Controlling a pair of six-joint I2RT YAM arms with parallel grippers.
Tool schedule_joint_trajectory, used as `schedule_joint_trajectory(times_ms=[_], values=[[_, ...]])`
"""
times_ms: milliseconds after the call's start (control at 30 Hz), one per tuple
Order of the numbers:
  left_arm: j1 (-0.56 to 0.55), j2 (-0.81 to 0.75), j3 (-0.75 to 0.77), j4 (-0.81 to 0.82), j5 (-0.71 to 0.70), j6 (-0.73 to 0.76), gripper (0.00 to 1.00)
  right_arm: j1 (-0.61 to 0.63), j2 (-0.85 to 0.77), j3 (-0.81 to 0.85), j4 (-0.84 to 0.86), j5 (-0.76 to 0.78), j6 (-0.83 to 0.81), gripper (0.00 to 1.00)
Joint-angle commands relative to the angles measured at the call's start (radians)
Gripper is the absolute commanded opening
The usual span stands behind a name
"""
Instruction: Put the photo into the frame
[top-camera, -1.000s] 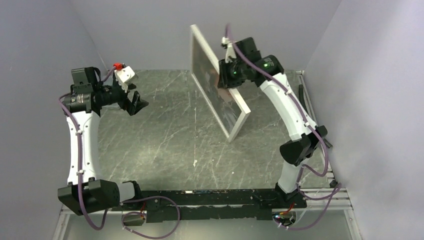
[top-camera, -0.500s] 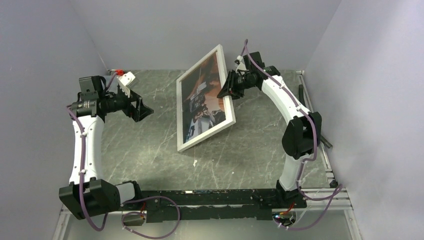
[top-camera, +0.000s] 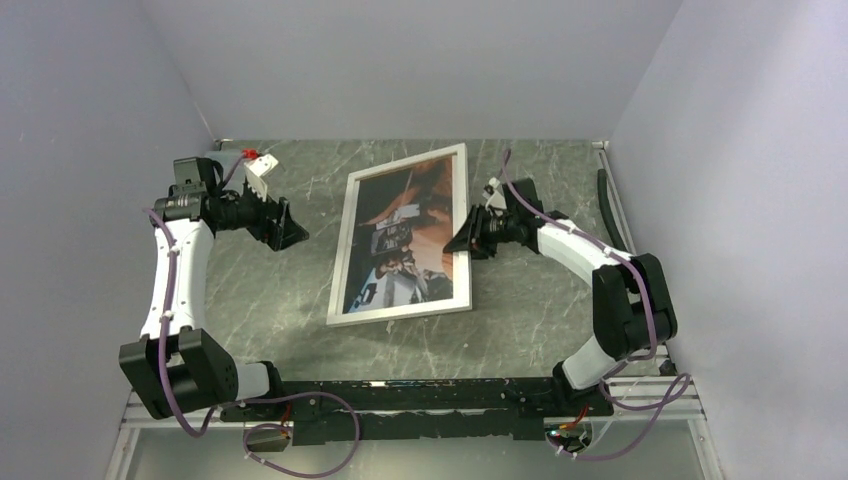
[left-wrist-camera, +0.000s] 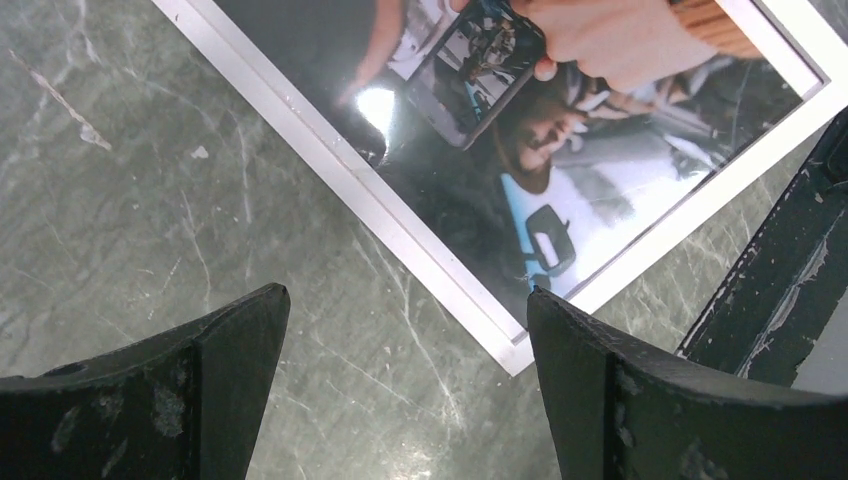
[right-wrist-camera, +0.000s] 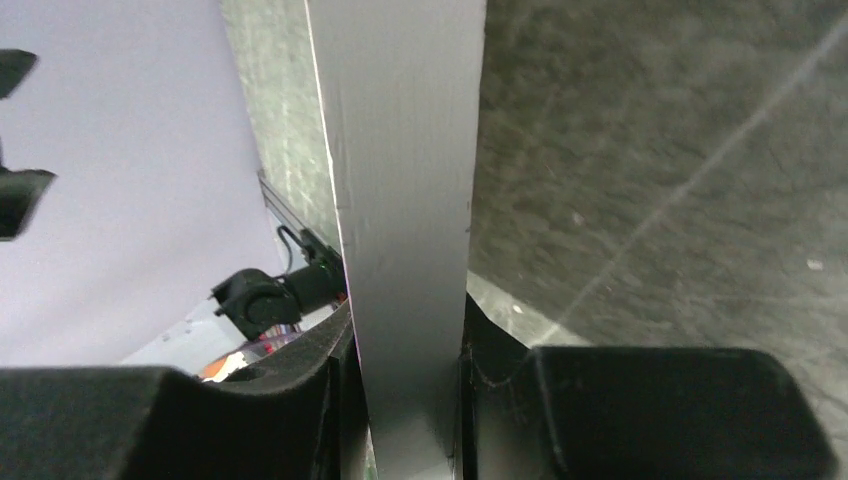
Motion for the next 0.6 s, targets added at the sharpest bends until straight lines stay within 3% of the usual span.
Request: schedule_joint_trajectory(times_ms=[0,167,367,567], values=[[0.003,-0.012,-0.027,-0.003,-0.011,-0.023,0.94,0.01,-0.077,-0.13,0.168,0.098,-0.105,0.15],[0.003,-0.019,-0.048,0.004,-0.006,-0.044,0.94,0.009,-0.061,-0.196,0.196,0.2,-0.129,0.23],[0.002,-0.049,-0.078,0.026,-0.023,-0.059,0.94,0.008,0.008,-0.25,0.285,0.216,-0.136,0.31],[0.004,-0.035,-0.108,0.055,-0.034,-0.092,0.94,0.008,0.042,-0.279,0.295,0.286,-0.148,0.54]])
